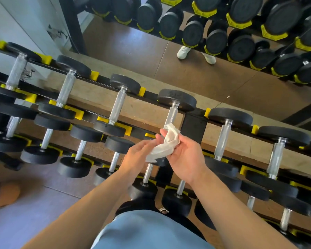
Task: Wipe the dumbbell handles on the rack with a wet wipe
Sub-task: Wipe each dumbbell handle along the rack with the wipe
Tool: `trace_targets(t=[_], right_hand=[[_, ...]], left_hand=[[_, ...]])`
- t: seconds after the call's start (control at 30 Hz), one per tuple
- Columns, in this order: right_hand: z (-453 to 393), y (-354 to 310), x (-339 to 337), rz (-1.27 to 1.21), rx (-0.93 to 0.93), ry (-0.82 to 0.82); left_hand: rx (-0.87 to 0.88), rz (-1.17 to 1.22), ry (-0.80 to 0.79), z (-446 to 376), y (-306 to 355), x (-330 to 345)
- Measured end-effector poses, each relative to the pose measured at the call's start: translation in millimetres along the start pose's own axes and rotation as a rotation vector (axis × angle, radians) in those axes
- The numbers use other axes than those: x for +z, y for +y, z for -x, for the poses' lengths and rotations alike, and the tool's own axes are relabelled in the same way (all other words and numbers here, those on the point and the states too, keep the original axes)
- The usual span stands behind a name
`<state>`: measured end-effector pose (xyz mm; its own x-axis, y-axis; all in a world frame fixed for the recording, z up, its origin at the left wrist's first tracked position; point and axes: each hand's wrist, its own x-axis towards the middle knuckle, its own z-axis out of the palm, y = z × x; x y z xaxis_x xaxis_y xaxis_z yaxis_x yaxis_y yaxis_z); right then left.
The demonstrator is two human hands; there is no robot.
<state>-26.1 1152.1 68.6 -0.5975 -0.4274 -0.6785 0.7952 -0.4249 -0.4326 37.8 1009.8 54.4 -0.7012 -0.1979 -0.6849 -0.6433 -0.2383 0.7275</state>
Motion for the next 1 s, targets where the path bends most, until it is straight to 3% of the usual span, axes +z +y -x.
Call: trace_targets(t=[0.1,0.23,0.4,0.5,0.6,0.7,0.77,0.87,0.93,1.0], right_hand=[[-5.4,-5.6,-0.4,0.037,-0.02,0.033],[-14.2,-10.9,-4.3,0.12,-0.061,0.144],[-22.0,-10.2,-7.5,-0.006,-0.126,0.343],[-22.1,-3.6,-5.1,-0.003,-0.083,0.336],[-21.3,-0.6,-0.2,0.14,-0.038,0.241],[-24.4,-2.4,5.1,0.372,-0.117,0.25],[-26.9,-9.2,12.1,0.516,-0.273,0.314],[-36.2,-27.1,21.0,0.996,-0.748,0.353],[-50.3,-40.9,25.7,1.302,-1.091,0.243],[-78.6,-53.4,18.7,1.721,-1.33,0.034]], left_hand=[[-0.025,0.021,-0.156,0.3,-0.4,-1.1],[-0.041,0.034,-0.178,-1.5,-9.9,-3.6],[0.058,0.04,0.067,-3.2,-13.2,-4.4],[0.11,0.01,0.142,-6.7,-16.9,-5.0],[0.122,-0.008,0.15,-7.9,-19.8,-5.8],[0.081,0.055,0.205,-9.4,-23.0,-9.6],[0.041,0.108,0.333,-17.8,-23.9,-14.9],[-0.007,0.092,0.483,-41.7,-22.2,-22.1],[-0.02,0.054,0.519,-60.0,-19.4,-18.6],[-0.027,0.013,0.56,-77.3,-13.9,-9.0]])
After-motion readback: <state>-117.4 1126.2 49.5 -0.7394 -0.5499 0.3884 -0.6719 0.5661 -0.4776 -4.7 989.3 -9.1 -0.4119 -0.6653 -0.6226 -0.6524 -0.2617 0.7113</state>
